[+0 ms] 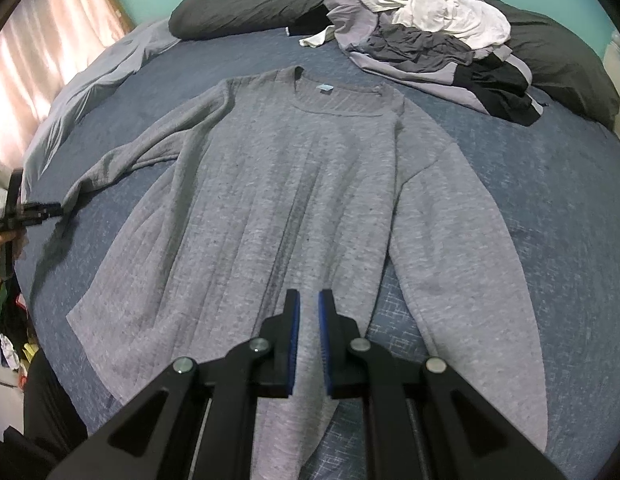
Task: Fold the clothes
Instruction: 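Carry the held sleeve across the sweatshirt body with the left tool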
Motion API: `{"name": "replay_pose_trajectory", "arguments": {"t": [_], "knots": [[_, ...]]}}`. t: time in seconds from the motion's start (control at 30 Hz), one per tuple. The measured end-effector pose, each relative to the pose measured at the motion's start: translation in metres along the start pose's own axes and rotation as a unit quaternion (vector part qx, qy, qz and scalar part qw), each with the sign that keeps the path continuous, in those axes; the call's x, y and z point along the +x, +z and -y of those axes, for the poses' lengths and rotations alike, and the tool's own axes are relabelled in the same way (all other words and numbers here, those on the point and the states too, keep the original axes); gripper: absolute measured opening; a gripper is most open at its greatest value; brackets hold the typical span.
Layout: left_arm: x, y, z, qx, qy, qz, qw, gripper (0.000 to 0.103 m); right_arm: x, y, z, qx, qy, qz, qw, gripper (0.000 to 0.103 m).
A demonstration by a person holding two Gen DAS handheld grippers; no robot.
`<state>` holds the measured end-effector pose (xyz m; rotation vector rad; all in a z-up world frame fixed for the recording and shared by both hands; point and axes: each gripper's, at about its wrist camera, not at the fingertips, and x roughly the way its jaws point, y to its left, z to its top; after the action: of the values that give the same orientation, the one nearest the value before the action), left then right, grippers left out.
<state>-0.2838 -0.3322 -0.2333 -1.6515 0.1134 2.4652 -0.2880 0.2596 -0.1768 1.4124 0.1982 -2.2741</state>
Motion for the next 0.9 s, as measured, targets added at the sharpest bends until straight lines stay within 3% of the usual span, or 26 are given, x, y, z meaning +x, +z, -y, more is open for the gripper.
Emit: {"name": "replay_pose_trajectory", "arguments": {"t": [0.1,0.17,0.57,0.8,0.9], "knots": [[0.011,-0.003,-0.006,-0.003,0.009,-0.008,0.9999,0.042,0.0,0.0,0.002,0.002,-0.002,-0.002,1.0,0.009],[0.014,-0.003,-0.015,-0.018,0.01,-0.007,0.9998,0.011,0.001,0.0,0.002,0.002,-0.001,-0.002,1.0,0.009],[-0.004,0.007,-0.041,-0.023,0.008,0.015,0.9996,0.006,0.009,0.006,-0.003,-0.003,0.002,-0.007,1.0,0.009],[-0.024,0.034,-0.092,-0.059,0.026,0.027,0.9976,0.006,0.011,0.007,-0.006,-0.009,0.002,-0.01,1.0,0.009],[-0.02,0.046,-0.121,-0.081,0.038,0.015,0.9959,0.006,0.015,0.007,-0.004,-0.007,0.0,-0.014,1.0,0.009]]}}
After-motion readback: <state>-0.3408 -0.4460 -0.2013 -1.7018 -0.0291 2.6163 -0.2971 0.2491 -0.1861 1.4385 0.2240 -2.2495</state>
